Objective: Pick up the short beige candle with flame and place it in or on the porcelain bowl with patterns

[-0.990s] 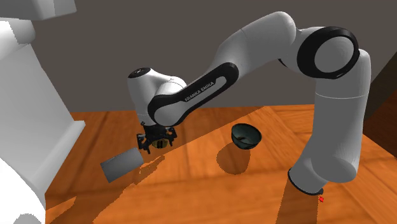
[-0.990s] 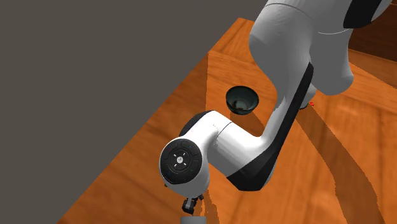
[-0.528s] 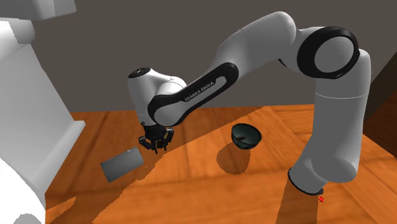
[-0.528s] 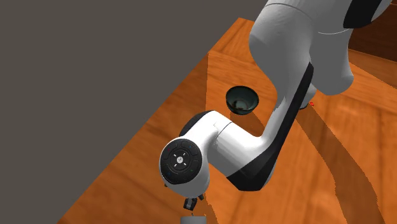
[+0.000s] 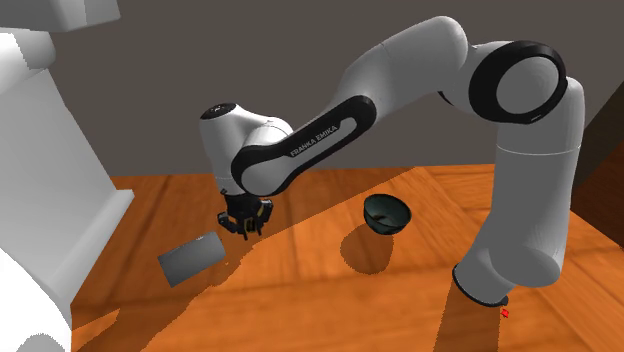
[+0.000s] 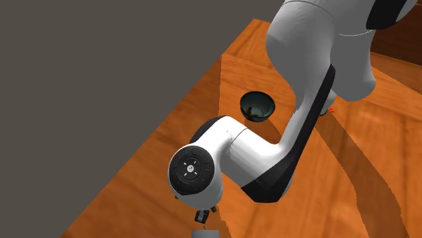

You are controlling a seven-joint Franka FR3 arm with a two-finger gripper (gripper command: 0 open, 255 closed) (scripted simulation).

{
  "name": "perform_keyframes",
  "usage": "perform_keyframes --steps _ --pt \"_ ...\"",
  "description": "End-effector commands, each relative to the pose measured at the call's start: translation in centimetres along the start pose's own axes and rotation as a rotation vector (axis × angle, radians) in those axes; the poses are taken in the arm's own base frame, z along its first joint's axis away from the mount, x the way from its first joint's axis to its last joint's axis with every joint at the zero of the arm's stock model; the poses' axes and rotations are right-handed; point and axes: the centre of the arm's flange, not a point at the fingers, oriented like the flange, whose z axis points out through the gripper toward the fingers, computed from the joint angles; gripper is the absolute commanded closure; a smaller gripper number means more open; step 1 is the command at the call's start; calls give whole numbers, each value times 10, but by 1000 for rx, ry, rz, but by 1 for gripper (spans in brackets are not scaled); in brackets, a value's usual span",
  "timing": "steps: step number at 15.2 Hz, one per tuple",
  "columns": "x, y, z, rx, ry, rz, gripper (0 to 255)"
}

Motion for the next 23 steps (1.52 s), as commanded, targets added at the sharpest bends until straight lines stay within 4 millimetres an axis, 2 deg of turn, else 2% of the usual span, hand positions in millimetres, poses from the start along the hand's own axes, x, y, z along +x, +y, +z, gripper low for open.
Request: perform_keyframes --steps 1,23 --pt "-1 2 -9 0 0 0 255" --pt "-6 14 -125 0 0 0 255"
